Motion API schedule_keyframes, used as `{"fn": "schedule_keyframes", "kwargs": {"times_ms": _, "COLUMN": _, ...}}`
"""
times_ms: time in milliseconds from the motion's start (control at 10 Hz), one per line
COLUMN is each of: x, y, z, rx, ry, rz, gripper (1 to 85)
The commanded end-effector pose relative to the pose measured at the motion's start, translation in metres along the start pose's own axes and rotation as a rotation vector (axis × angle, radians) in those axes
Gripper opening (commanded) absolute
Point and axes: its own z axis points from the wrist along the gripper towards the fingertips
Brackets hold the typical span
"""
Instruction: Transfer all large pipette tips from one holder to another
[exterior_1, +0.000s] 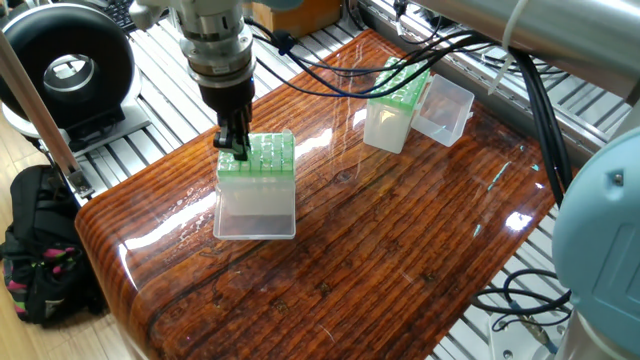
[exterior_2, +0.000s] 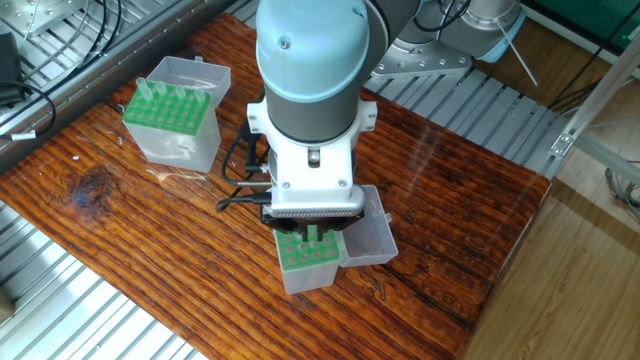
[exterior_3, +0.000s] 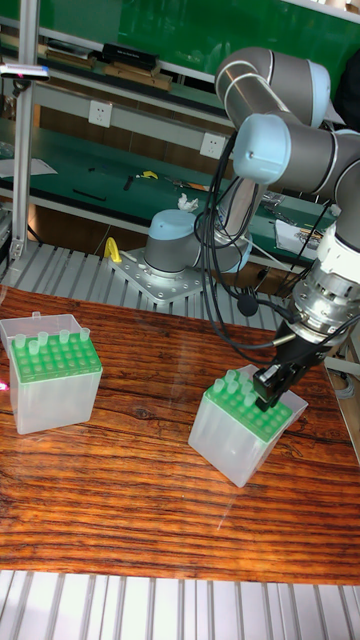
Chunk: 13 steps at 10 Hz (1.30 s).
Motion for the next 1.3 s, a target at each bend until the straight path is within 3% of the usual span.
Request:
{"fn": "schedule_keyframes", "kwargs": {"times_ms": 0, "x": -0.001, "y": 0.003, "z": -0.003, "rx": -0.017, "ry": -0.008, "rz": 0.011, "gripper": 16.3}}
{"fn": "schedule_keyframes", "kwargs": {"times_ms": 1200, "x": -0.006, "y": -0.005, "z": -0.048, "rx": -0.050, "ry": 0.024, "rz": 0.003, "gripper": 14.3}}
